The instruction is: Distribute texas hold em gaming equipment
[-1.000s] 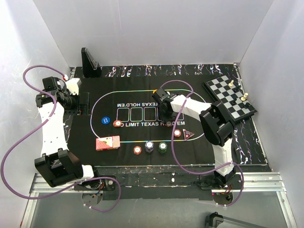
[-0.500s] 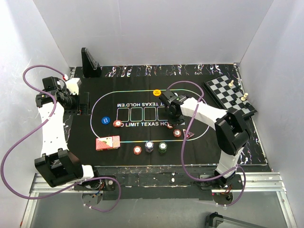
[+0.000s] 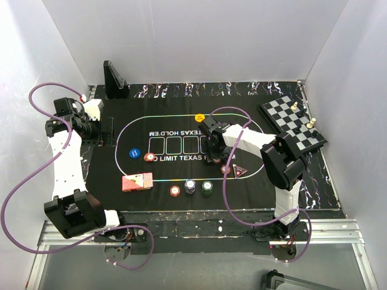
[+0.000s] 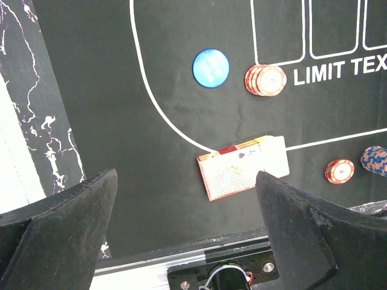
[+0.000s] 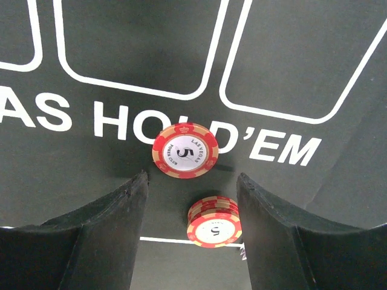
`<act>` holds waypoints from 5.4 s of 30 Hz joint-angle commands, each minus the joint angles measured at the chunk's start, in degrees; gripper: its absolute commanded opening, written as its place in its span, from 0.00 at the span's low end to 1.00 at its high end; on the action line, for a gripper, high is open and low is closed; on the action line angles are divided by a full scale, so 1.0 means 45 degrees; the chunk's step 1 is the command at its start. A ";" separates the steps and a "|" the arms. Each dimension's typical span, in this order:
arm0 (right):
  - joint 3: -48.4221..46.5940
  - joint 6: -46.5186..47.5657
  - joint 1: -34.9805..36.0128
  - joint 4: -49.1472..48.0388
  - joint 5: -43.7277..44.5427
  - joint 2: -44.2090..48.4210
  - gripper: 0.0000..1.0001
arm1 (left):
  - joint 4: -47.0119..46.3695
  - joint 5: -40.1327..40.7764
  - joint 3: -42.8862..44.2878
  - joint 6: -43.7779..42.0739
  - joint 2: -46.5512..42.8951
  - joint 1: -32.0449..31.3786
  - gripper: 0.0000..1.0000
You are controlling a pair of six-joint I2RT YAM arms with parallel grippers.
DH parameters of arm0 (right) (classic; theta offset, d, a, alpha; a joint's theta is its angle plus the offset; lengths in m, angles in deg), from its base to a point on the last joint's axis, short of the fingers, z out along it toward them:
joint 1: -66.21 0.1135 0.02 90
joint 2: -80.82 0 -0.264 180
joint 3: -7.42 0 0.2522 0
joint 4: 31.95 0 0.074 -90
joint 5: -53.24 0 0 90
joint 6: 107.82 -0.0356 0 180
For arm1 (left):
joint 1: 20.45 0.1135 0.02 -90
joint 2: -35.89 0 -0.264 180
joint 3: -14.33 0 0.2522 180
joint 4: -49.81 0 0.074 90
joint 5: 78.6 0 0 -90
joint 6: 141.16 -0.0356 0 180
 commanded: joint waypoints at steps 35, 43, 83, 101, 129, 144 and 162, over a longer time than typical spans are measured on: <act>0.0536 0.0038 -0.0569 -0.1625 -0.0475 -0.0543 0.32 | -0.0107 0.0008 -0.0018 -0.0070 -0.0581 0.0064 1.00; 0.0030 0.0272 -0.0569 -0.1195 -0.0065 -0.0092 0.47 | -0.0049 0.0048 -0.0018 -0.0129 -0.0718 0.0064 1.00; -0.1066 0.0019 -0.0861 -0.0785 0.0326 -0.1168 0.25 | 0.0088 0.0126 0.0334 -0.0227 -0.0503 0.0083 1.00; 0.1140 -0.0411 -0.0842 -0.0141 0.0249 0.3167 0.19 | -0.0029 -0.0050 0.0099 -0.0149 -0.0640 0.0064 1.00; -0.1570 0.0622 0.0973 -0.0530 -0.0727 0.0965 0.44 | 0.0088 -0.0324 0.0099 0.0066 -0.0757 0.0064 1.00; -0.3526 0.1873 0.2420 -0.1292 -0.1276 -0.2006 0.46 | 0.0245 0.0028 0.0489 -0.0070 -0.0523 0.0083 1.00; 0.0142 0.1524 0.2167 -0.1703 0.0463 -0.0603 0.41 | 0.0498 0.0243 0.1096 -0.0168 -0.0347 0.0083 1.00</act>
